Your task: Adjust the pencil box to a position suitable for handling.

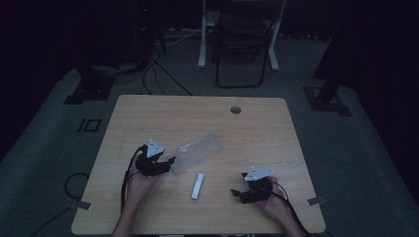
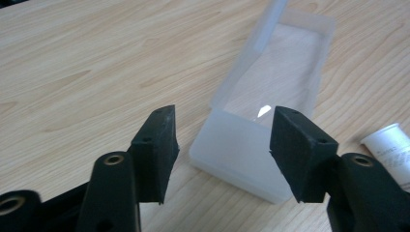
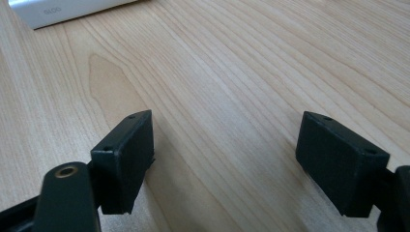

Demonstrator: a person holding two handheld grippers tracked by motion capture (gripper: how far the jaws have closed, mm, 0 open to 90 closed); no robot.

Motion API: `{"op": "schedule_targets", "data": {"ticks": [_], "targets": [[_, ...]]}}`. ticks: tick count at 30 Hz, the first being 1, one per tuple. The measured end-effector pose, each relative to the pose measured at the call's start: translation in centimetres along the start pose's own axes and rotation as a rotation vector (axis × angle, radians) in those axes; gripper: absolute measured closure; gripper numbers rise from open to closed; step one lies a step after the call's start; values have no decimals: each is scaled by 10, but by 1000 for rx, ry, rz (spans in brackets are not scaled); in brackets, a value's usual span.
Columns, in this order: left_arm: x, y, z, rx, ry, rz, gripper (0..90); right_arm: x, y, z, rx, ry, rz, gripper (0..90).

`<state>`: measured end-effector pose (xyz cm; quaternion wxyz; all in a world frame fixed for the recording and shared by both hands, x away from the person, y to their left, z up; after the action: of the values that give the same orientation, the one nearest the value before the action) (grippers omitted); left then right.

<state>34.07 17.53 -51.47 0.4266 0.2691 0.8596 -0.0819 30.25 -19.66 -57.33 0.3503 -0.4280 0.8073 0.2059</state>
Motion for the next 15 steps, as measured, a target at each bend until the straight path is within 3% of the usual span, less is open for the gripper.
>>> {"op": "schedule_targets", "data": {"ticks": [5,15], "targets": [[-6,-2,6,10,0,19,500,1,-3,-1,4,0,1,213],[-15,-3,22,28,-3,53,537,3,-7,-4,15,-1,12,214]]}}
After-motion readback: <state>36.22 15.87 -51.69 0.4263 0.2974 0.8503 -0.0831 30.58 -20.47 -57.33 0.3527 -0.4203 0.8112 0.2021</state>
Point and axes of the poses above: each handheld gripper's, and its own axes: z roughly forward along the jaws, x roughly out of its underside, y roughly to its left, the point moved 1 cm from there along z, roughly forward along the jaws, and after that the axes turned 3 degrees about -x, right-handed, at the moved point
